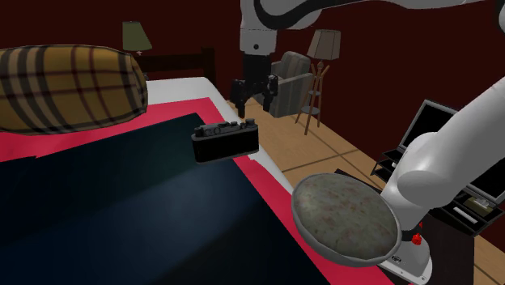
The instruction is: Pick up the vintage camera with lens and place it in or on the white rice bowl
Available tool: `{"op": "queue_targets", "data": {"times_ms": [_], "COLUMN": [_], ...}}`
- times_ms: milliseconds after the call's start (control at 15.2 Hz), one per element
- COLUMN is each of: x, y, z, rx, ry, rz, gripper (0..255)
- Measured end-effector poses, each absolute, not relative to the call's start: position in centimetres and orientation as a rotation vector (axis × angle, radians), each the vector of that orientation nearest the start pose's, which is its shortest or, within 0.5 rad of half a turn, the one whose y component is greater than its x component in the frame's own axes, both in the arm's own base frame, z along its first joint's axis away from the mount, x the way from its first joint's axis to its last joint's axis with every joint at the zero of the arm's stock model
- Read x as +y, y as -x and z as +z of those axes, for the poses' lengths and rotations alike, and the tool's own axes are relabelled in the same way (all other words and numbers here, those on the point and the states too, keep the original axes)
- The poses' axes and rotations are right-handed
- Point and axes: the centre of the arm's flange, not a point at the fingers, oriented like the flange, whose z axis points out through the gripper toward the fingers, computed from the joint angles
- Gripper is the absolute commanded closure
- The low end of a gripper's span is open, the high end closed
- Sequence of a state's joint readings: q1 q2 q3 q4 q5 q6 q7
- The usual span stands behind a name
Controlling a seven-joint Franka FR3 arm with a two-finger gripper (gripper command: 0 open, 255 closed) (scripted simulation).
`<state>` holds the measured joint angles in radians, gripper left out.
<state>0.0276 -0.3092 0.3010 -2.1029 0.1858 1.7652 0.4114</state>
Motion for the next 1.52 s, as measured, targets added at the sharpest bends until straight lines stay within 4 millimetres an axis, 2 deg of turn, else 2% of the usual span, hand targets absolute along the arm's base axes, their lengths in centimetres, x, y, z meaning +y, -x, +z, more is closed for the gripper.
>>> {"op": "queue_targets", "data": {"times_ms": [198, 462, 594, 726, 858, 924, 1056, 1188, 1452, 1518], "x": [20.3, 23.5, 24.3, 25.4, 25.7, 25.9, 25.6, 25.5, 25.5, 25.5], "y": [-46.2, -49.9, -51.5, -52.7, -52.6, -52.5, -51.2, -50.5, -50.4, -50.4], "z": [52.9, 52.6, 52.6, 51.5, 50.7, 49.0, 47.0, 46.3, 46.2, 46.2], "rx": [0.296, 0.418, 0.450, 0.460, 0.462, 0.455, 0.447, 0.442, 0.441, 0.441], "ry": [3.043, 3.009, 2.979, 2.931, 2.909, 2.930, 2.987, 3.002, 3.007, 3.007], "rz": [0.152, 0.184, 0.132, 0.030, -0.019, 0.032, 0.187, 0.234, 0.249, 0.249], "gripper": [0, 0, 0, 0, 0, 0, 0, 0, 0, 255]}}
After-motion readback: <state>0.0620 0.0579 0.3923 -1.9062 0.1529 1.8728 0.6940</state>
